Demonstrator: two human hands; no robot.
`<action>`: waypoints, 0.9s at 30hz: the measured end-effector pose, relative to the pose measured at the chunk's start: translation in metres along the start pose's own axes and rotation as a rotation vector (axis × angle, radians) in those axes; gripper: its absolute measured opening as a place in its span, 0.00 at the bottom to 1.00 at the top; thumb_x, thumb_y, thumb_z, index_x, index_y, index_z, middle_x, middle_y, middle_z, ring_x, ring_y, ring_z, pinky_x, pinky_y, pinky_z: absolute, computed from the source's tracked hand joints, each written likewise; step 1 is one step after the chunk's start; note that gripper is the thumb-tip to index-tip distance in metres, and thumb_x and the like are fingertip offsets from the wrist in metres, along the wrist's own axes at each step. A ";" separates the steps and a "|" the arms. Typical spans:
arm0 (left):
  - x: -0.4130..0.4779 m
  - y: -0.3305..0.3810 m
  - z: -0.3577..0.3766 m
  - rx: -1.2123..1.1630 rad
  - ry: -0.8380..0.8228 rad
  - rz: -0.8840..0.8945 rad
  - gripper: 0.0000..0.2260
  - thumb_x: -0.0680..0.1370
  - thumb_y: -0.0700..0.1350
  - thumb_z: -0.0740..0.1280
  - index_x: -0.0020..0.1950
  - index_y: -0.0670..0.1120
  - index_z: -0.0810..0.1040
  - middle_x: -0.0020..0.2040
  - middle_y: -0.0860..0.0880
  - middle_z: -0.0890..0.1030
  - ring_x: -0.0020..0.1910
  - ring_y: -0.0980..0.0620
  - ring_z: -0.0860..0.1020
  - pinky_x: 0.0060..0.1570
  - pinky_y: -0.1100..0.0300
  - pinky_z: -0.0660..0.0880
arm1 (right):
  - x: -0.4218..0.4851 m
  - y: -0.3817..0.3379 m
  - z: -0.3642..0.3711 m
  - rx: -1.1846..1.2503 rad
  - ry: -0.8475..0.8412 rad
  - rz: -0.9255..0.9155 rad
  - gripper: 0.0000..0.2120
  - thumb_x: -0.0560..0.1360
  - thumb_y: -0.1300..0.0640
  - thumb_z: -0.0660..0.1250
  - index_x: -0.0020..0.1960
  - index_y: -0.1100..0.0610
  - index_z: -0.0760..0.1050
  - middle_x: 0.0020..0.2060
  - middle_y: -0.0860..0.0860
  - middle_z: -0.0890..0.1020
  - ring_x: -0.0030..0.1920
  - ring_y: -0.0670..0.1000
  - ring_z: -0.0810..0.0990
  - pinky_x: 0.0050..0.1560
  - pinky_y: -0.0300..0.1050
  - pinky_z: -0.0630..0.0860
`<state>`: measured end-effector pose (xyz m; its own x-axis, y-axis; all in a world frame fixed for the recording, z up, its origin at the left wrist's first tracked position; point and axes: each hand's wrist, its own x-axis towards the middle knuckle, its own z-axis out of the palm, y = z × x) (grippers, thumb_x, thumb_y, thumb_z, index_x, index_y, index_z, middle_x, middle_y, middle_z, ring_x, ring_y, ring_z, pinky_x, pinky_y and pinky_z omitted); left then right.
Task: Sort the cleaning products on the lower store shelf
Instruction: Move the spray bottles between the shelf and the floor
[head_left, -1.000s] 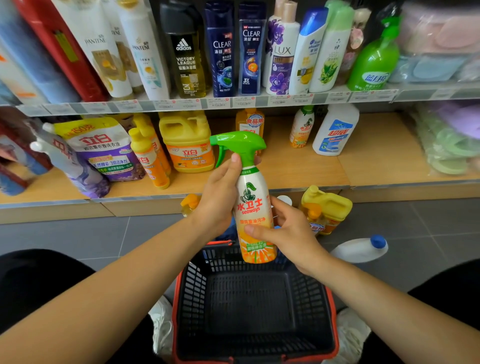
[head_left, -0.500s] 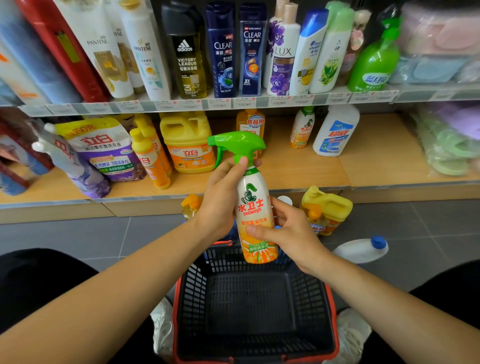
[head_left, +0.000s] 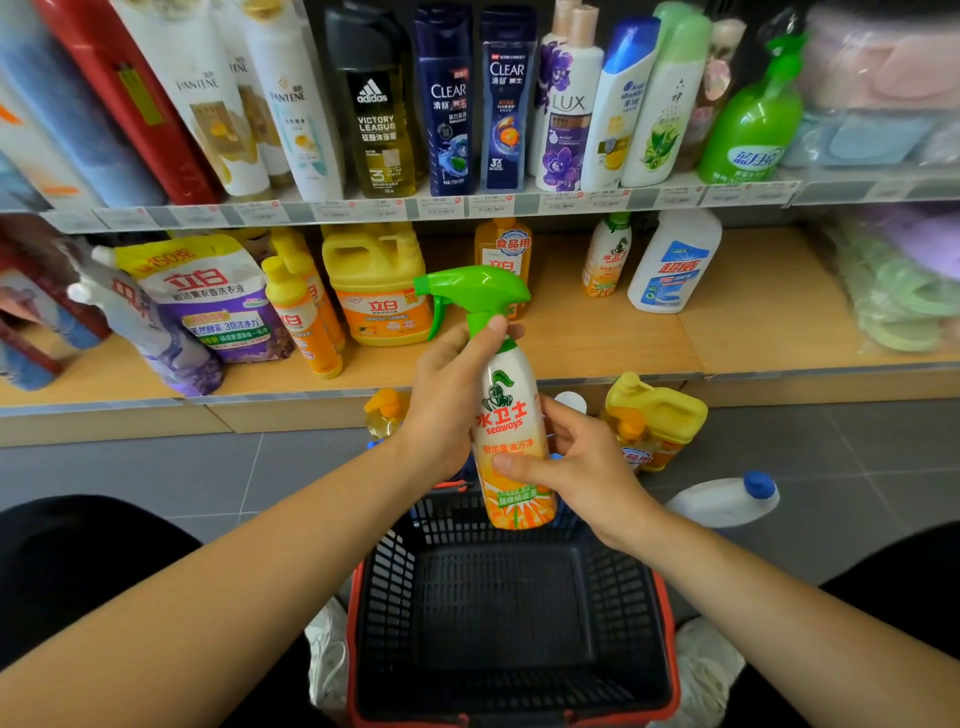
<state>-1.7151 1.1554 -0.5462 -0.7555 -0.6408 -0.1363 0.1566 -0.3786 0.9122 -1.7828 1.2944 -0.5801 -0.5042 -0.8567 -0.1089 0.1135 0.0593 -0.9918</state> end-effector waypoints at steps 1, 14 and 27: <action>0.000 0.001 0.000 -0.015 -0.021 0.004 0.09 0.81 0.50 0.68 0.54 0.48 0.84 0.54 0.46 0.84 0.43 0.52 0.83 0.42 0.56 0.81 | 0.000 0.000 0.000 0.006 0.003 0.003 0.22 0.64 0.49 0.82 0.56 0.41 0.82 0.52 0.48 0.87 0.53 0.49 0.86 0.49 0.40 0.82; 0.003 0.004 -0.005 -0.214 0.050 -0.120 0.13 0.74 0.41 0.74 0.57 0.43 0.79 0.49 0.45 0.84 0.46 0.48 0.83 0.47 0.52 0.82 | 0.002 0.008 -0.004 0.085 0.031 0.080 0.24 0.63 0.52 0.83 0.58 0.48 0.82 0.52 0.51 0.87 0.53 0.51 0.86 0.48 0.41 0.82; -0.012 -0.022 -0.029 0.427 -0.161 -0.366 0.17 0.73 0.55 0.71 0.60 0.52 0.81 0.55 0.50 0.86 0.54 0.50 0.84 0.56 0.52 0.81 | 0.015 -0.009 -0.023 0.237 0.233 0.100 0.29 0.63 0.49 0.79 0.62 0.56 0.80 0.54 0.55 0.86 0.55 0.56 0.85 0.55 0.55 0.81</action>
<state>-1.6904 1.1521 -0.5758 -0.8045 -0.3966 -0.4421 -0.3782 -0.2319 0.8962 -1.8113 1.2930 -0.5745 -0.6591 -0.7113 -0.2442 0.3542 -0.0071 -0.9352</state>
